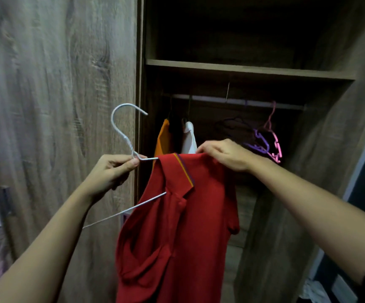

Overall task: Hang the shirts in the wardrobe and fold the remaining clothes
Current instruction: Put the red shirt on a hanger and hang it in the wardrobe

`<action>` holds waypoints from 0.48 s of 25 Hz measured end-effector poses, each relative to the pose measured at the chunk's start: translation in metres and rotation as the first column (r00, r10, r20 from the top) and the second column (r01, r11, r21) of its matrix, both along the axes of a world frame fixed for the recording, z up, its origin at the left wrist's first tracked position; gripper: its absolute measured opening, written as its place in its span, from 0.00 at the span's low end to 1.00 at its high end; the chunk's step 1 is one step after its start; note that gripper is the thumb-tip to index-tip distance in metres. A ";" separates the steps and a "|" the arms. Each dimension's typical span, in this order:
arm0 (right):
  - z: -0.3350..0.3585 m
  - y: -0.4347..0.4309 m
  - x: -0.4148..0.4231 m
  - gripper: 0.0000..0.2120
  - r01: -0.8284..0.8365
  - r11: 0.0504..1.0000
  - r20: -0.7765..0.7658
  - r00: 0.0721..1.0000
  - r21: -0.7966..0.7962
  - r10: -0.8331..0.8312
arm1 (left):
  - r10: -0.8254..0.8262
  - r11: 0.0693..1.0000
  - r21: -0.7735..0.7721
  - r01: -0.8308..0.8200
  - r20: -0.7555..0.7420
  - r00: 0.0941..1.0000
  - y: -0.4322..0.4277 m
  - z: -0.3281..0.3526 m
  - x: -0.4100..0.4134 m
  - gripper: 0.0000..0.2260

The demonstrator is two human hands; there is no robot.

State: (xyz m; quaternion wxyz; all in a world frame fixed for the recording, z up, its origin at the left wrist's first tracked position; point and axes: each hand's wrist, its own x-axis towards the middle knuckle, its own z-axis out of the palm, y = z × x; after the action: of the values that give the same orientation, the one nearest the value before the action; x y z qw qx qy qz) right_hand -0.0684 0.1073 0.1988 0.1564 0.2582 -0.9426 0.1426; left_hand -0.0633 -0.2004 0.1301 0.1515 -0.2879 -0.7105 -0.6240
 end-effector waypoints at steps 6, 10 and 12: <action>-0.024 -0.040 0.011 0.15 0.022 0.900 -0.217 0.973 0.436 0.081 | 0.009 0.991 -0.131 -0.021 -0.090 0.996 0.041 0.001 0.012 0.10; -0.016 -0.041 0.007 0.18 -0.002 0.933 -0.169 0.983 0.359 0.067 | 0.045 0.996 -0.073 -0.059 -0.179 0.983 0.049 -0.005 0.000 0.06; -0.009 -0.037 0.008 0.21 -0.099 0.986 -0.039 0.994 0.135 0.105 | 0.126 0.985 -0.085 -0.153 -0.258 0.958 0.050 -0.010 -0.007 0.09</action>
State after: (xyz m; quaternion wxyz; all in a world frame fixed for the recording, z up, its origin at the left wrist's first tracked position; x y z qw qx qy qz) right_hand -0.0600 0.0706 0.1902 0.1531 0.3193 -0.9317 0.0811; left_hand -0.0706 -0.1502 0.1204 0.2690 -0.3213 -0.7358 -0.5320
